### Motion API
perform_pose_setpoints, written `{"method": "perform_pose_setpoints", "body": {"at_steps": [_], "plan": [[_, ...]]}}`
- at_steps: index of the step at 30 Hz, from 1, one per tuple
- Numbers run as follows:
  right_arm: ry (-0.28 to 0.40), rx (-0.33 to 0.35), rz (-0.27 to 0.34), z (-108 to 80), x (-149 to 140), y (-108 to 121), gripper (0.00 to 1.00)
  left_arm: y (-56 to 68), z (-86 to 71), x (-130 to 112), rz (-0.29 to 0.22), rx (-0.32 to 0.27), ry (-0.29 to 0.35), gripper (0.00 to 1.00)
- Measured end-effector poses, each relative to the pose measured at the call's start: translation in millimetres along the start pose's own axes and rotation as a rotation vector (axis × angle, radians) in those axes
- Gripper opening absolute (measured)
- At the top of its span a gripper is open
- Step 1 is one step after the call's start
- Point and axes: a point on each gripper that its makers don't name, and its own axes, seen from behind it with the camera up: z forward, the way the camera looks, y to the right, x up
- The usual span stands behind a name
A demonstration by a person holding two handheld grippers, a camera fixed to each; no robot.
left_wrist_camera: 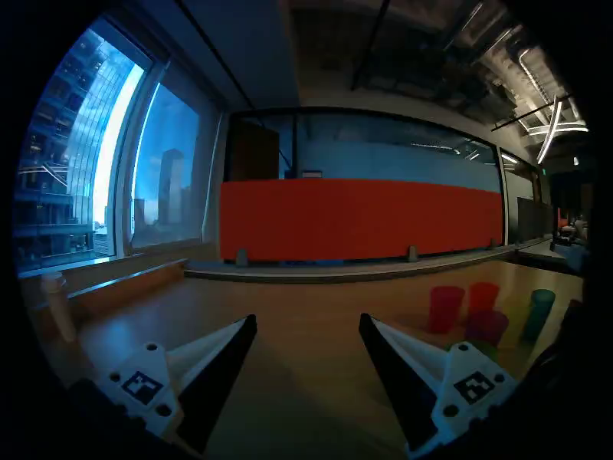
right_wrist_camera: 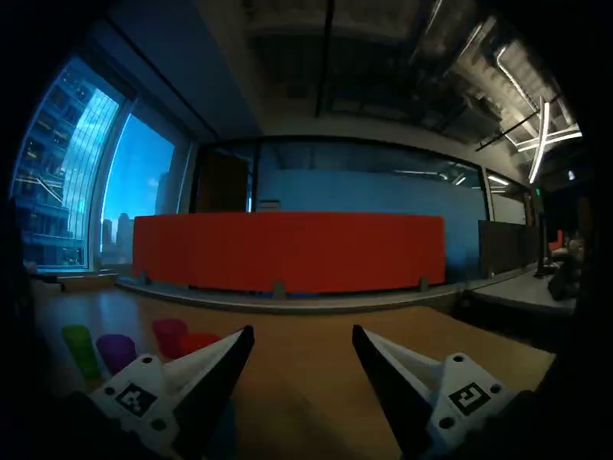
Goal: Pour water
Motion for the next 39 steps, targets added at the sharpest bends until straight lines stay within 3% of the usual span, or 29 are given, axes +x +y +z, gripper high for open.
{"method": "perform_pose_setpoints", "body": {"at_steps": [39], "plan": [[-0.070,-0.012,0.006,8.1,-24.8,1.6,1.00,-1.1,0.4,-0.6,0.000,0.000,0.000,1.00]]}}
